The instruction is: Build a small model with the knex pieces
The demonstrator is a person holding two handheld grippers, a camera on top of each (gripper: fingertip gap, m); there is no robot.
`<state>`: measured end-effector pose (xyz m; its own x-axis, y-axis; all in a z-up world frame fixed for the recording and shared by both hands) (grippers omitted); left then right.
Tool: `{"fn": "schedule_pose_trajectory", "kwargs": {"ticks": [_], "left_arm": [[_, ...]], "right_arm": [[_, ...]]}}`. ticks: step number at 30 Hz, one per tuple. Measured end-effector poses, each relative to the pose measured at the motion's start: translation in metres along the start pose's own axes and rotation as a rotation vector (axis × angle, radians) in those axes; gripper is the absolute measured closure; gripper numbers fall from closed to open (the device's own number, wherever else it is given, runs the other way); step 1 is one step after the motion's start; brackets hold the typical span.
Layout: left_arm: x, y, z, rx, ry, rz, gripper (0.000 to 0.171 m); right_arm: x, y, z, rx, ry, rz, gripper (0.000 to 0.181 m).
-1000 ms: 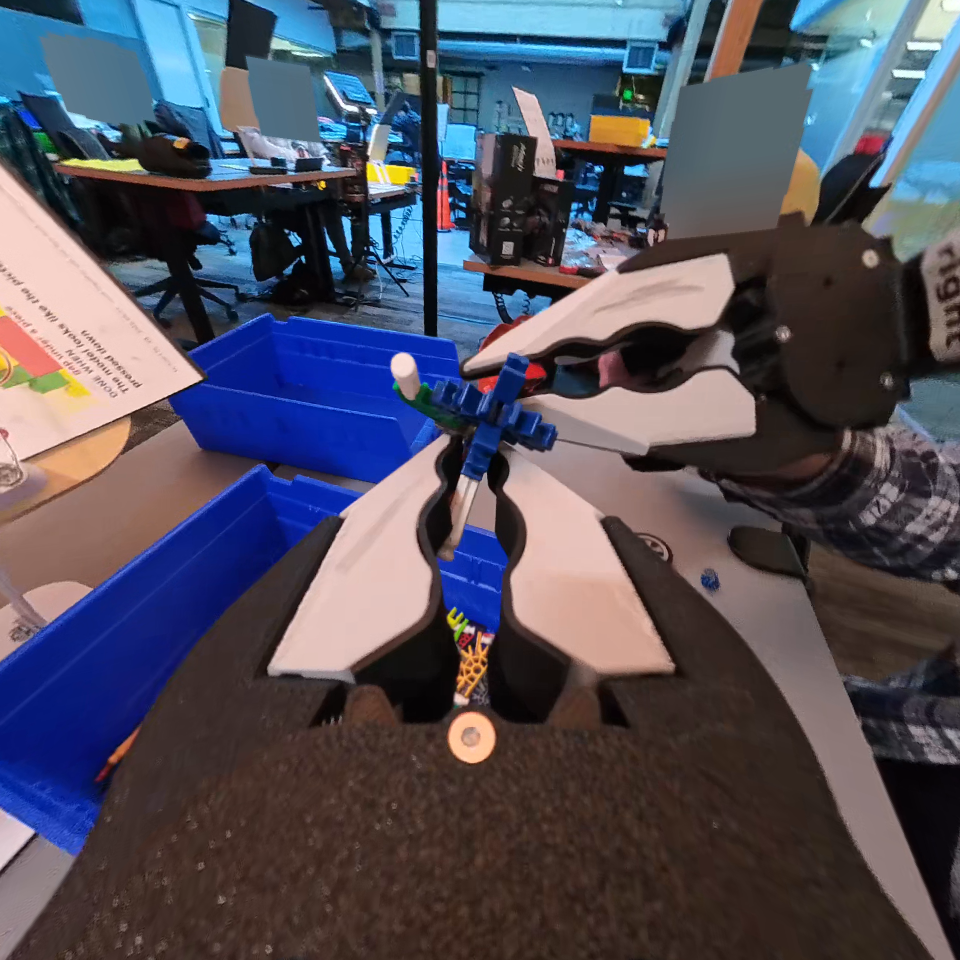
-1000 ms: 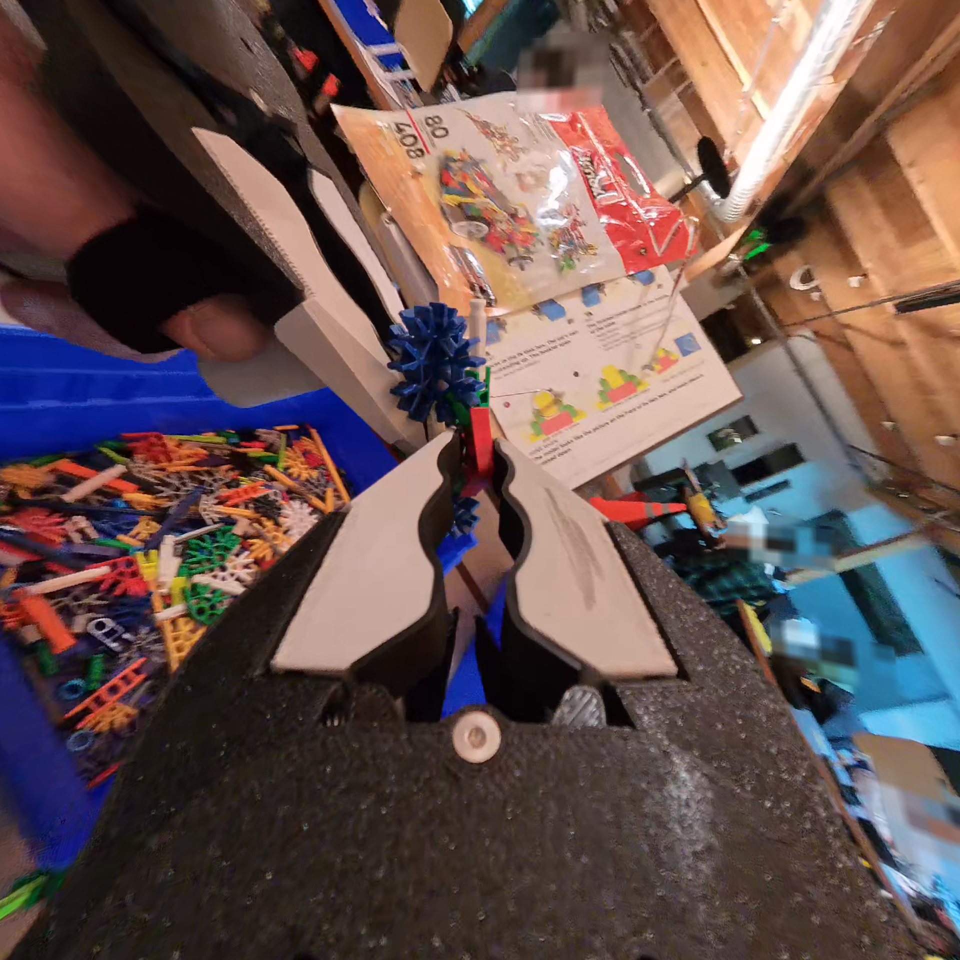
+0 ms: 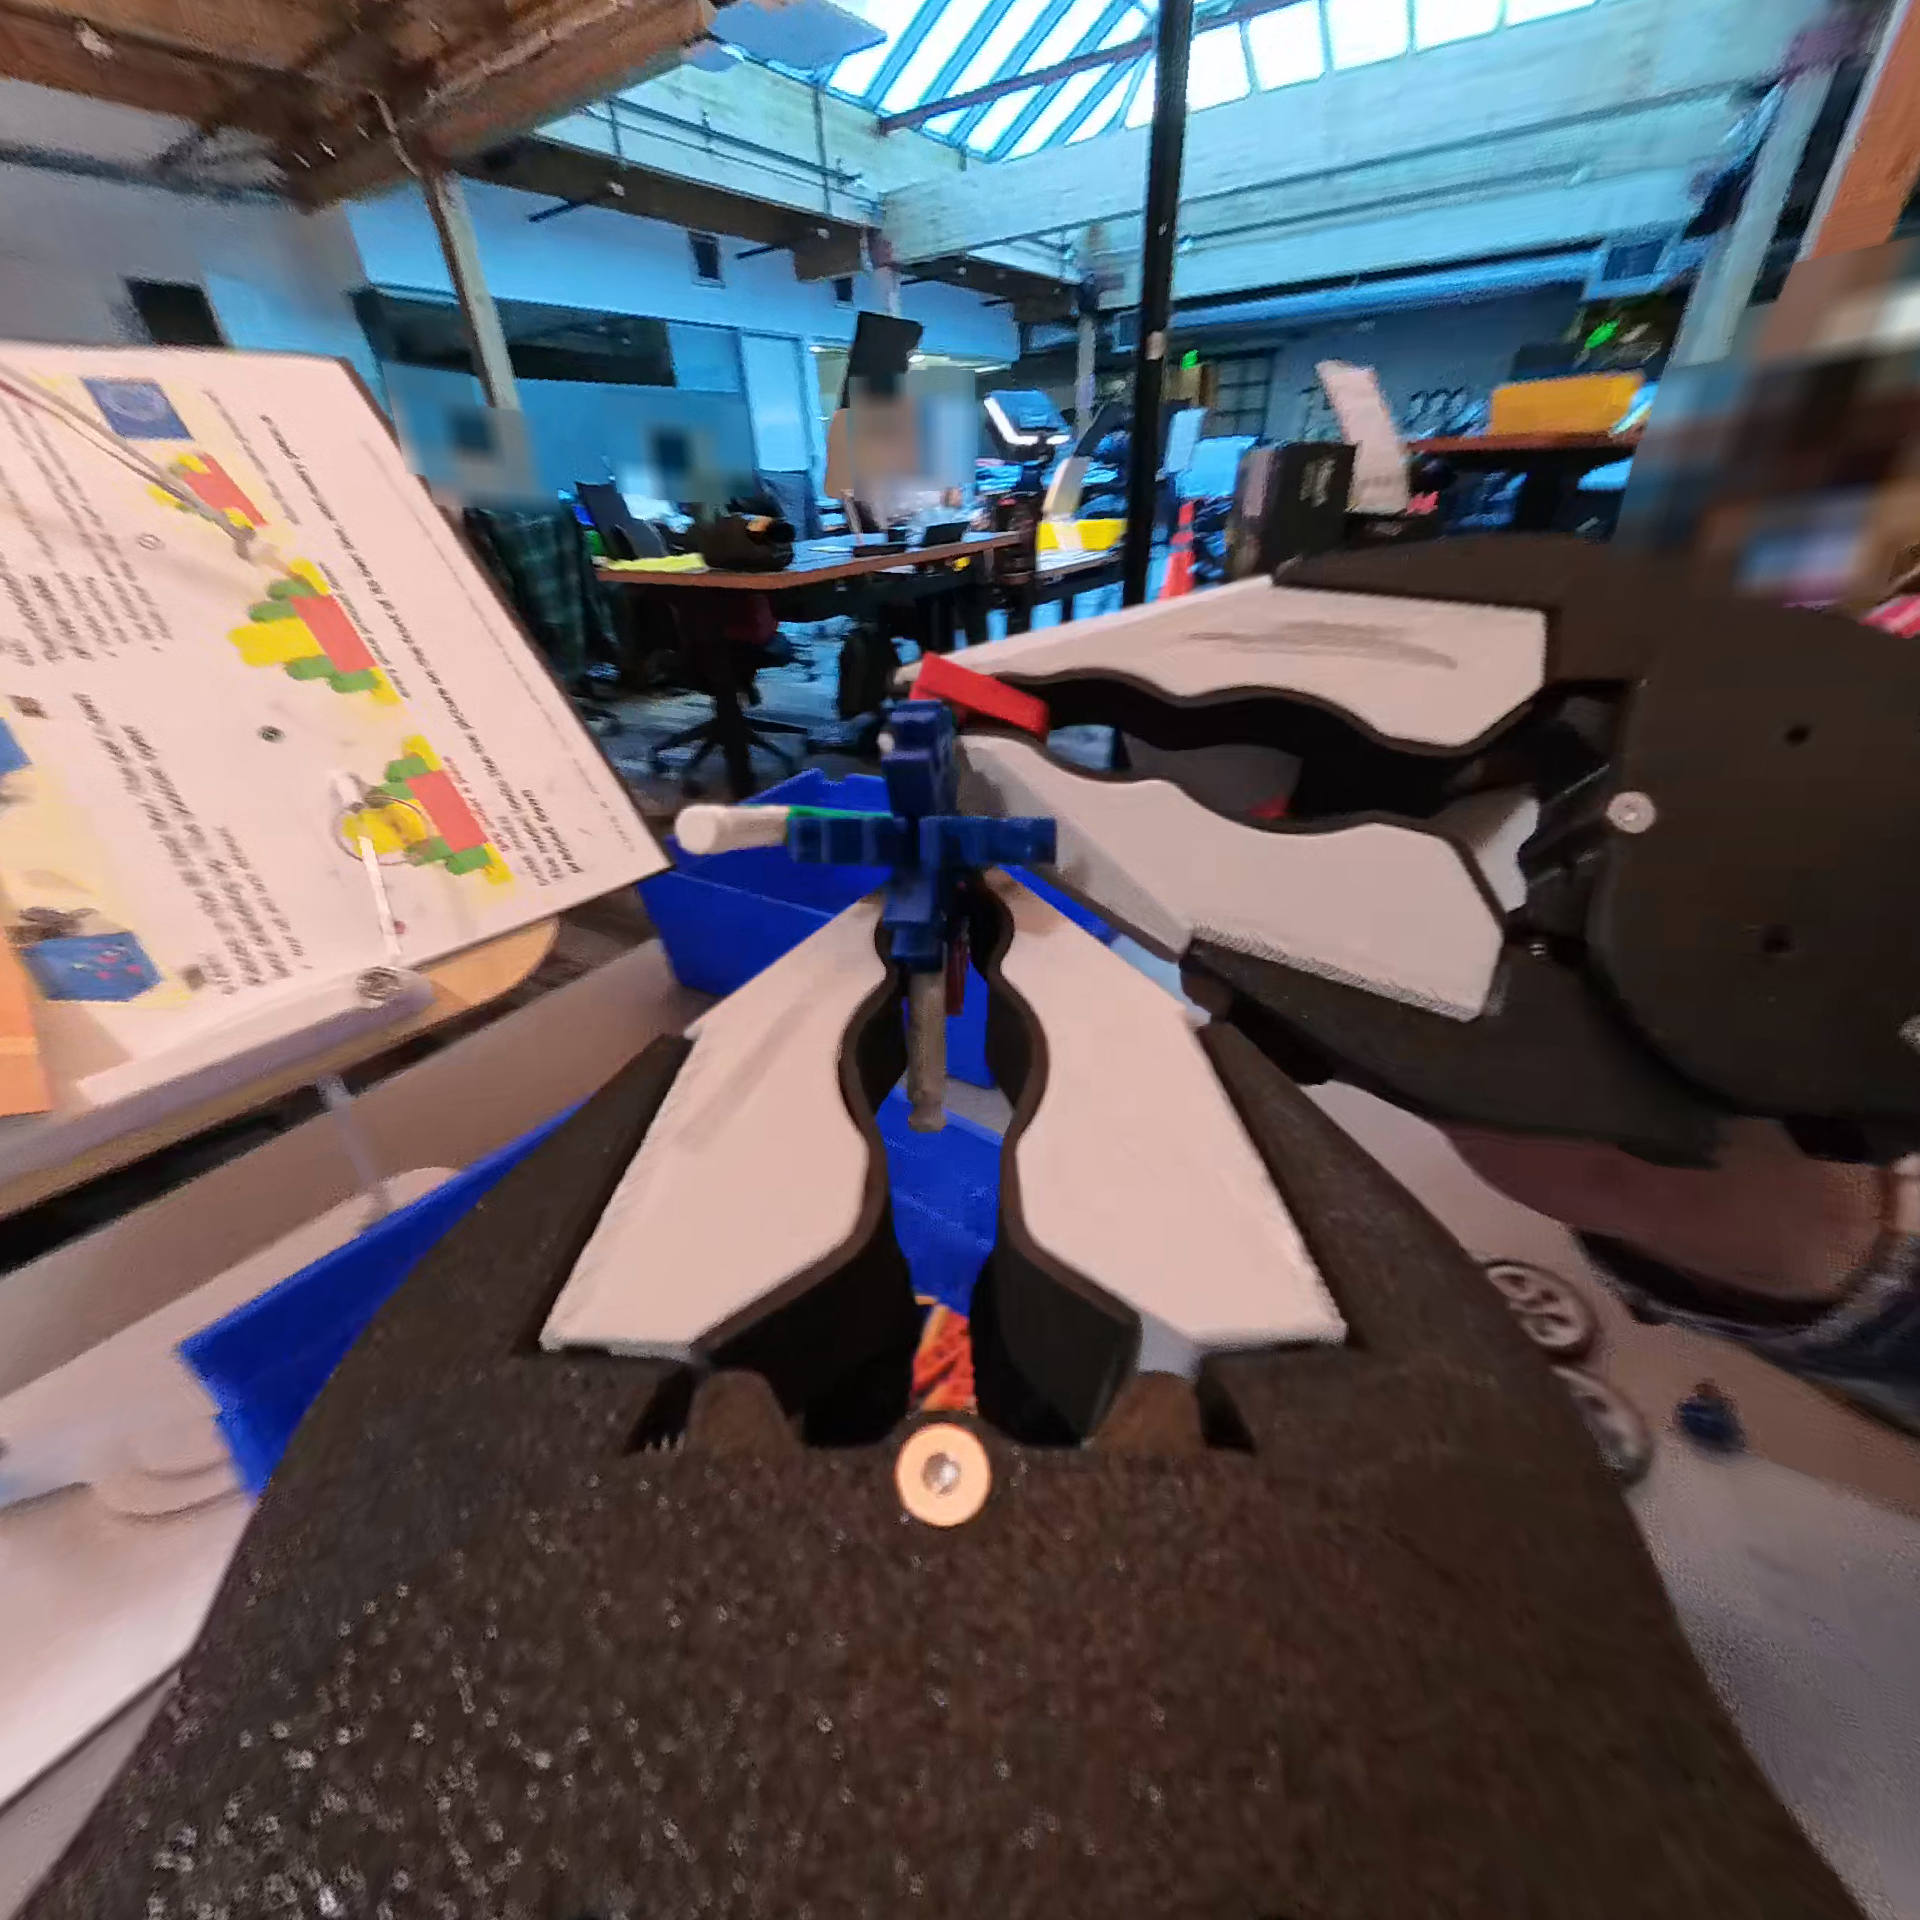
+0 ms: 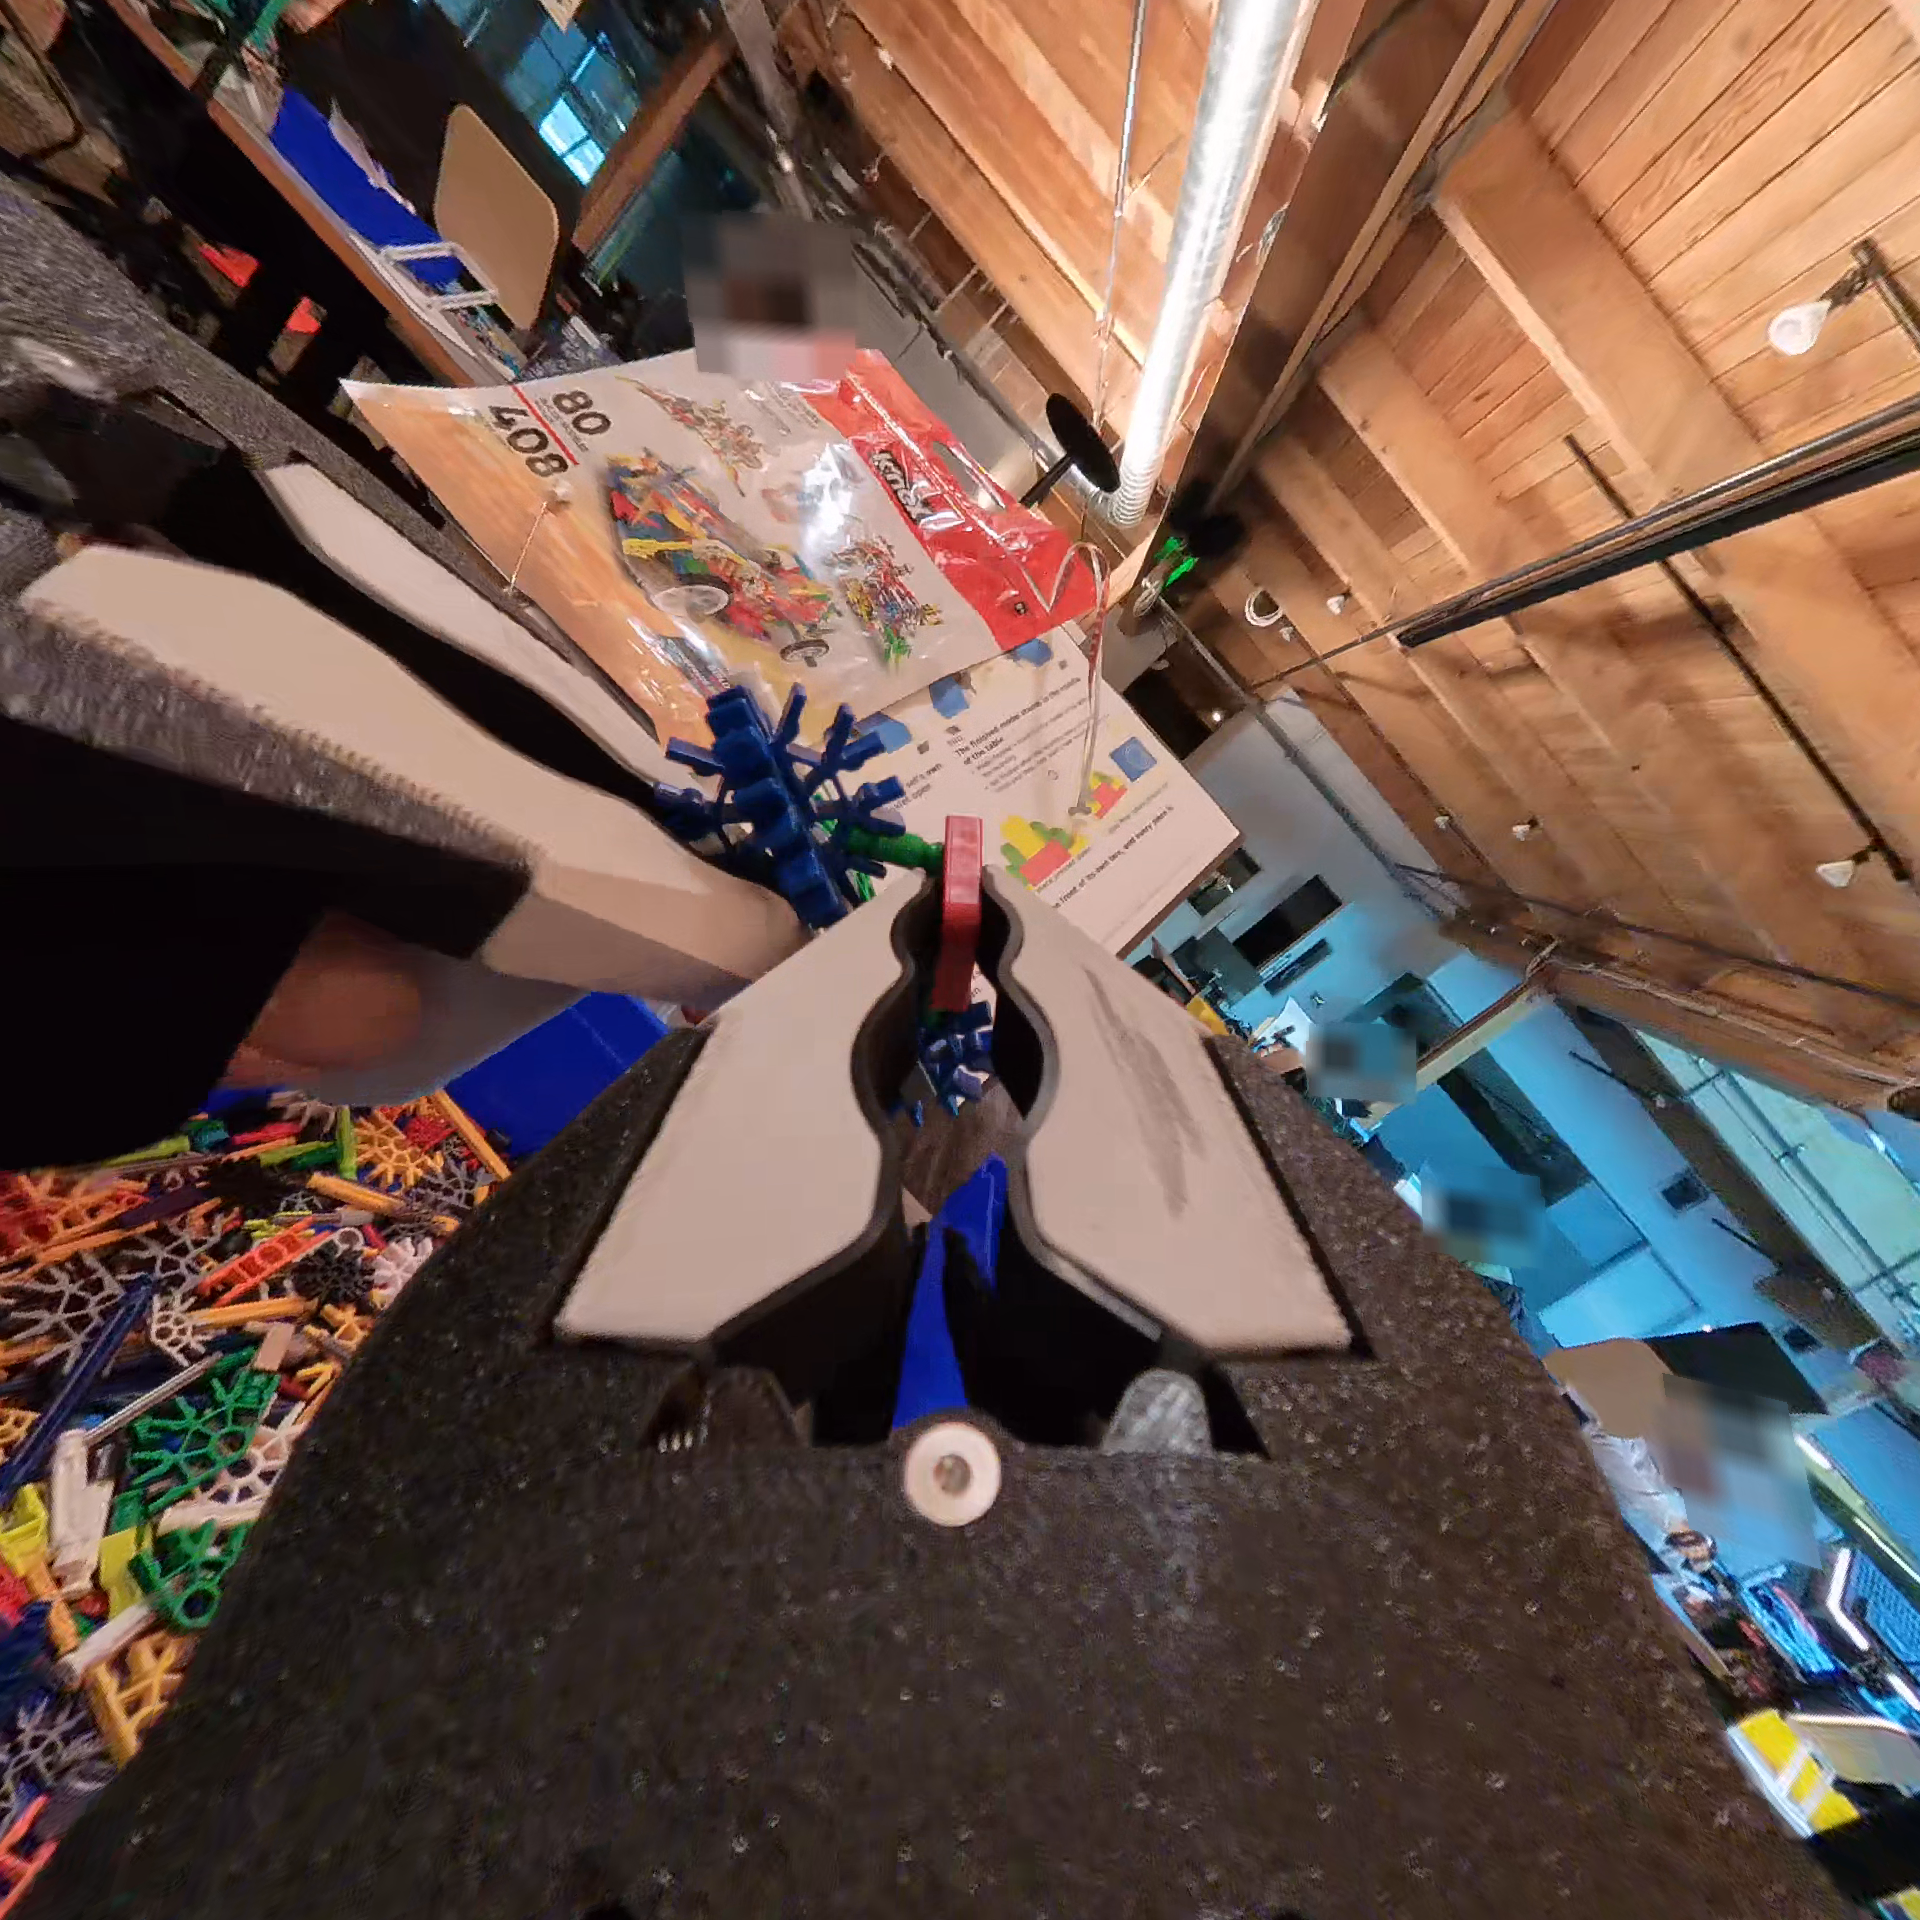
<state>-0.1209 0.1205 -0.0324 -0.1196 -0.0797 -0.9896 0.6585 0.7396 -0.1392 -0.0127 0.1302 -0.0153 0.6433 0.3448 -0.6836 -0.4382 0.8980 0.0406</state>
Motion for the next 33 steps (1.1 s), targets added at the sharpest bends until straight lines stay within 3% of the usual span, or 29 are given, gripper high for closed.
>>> {"fn": "schedule_pose_trajectory", "kwargs": {"ticks": [3,7,10,14,19,21,25,28,33], "left_arm": [[0.004,0.001,-0.01,0.129,-0.149,0.041,0.167],[0.005,0.0,-0.015,0.185,-0.2,0.082,0.167],[0.003,-0.001,-0.011,0.163,-0.142,0.07,0.168],[0.002,-0.001,-0.011,0.19,-0.115,0.082,0.169],[-0.002,-0.008,-0.006,0.083,0.139,0.099,0.169],[-0.001,-0.009,-0.007,0.08,0.177,0.099,0.168],[-0.003,-0.014,-0.016,0.233,0.059,0.135,0.169],[-0.007,-0.017,-0.024,0.403,-0.012,0.136,0.168],[-0.01,-0.023,-0.025,0.527,0.012,0.108,0.168]], "right_arm": [[0.0,0.001,0.002,-0.068,0.079,0.015,0.177],[0.014,0.01,0.019,-0.412,0.623,0.052,0.176],[0.024,0.014,0.025,-0.524,0.838,0.088,0.178],[0.025,0.014,0.026,-0.55,0.854,0.084,0.178],[0.035,0.022,0.026,-0.741,1.089,0.092,0.178],[0.033,0.02,0.026,-0.719,1.036,0.093,0.178],[0.027,0.015,0.03,-0.77,0.984,0.099,0.178],[0.026,0.014,0.035,-0.93,1.01,0.103,0.177],[0.028,0.008,0.037,-1.119,1.041,0.145,0.177]]}}
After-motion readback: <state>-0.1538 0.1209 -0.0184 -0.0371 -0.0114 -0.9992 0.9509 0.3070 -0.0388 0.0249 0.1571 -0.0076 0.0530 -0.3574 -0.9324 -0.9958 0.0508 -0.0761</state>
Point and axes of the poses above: each gripper's, where its closed fingertips meet, y out along the fingers, x out of its underside, z = x × y across the jaws, the point moved 10 cm from there along -y, back along the fingers, and after that the axes turned 10 degrees about -z, right-handed, at the moved point
